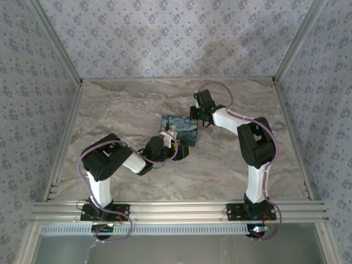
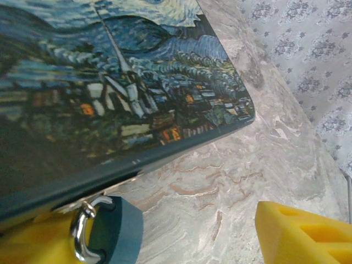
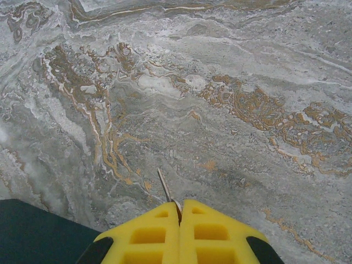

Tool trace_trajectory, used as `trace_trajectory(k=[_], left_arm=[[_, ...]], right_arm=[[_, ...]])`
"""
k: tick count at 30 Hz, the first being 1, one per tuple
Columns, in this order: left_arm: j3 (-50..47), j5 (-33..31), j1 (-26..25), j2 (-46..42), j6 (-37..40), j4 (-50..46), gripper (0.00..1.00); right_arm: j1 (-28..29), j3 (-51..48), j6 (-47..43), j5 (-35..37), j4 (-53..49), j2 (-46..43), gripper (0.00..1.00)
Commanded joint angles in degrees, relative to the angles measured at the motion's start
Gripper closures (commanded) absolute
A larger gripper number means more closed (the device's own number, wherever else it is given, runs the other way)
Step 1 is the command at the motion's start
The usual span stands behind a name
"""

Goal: Unlock a padlock with a key

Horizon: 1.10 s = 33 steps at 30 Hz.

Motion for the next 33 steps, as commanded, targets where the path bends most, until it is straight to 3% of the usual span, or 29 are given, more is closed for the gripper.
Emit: trace_trajectory(k=[1,11,21,33], left_arm=[[1.33,-1.50,0.89,1.39,-0.63,0.56,0.32],[-3.14,2.15,2.43,3.13,-3.32,13.20,0.36],[-0.22,4.92,2.52,4.15,-2.96,11.08,0.25],[0.23,6.66,2.50,4.56,-3.83,11.53,0.27]], right_arm=[[0.96,-1.80,-0.24,-1.14,-3.37,-1.05,1.00],[0.83,-2.68,-0.14,-0.99,-3.08,-1.26,1.00],[1.01,-2.90,0.23,-1.10,-2.83,-1.00,1.00],[0.70,-0.62,1.53,-1.19,-2.83,0.00,1.00]])
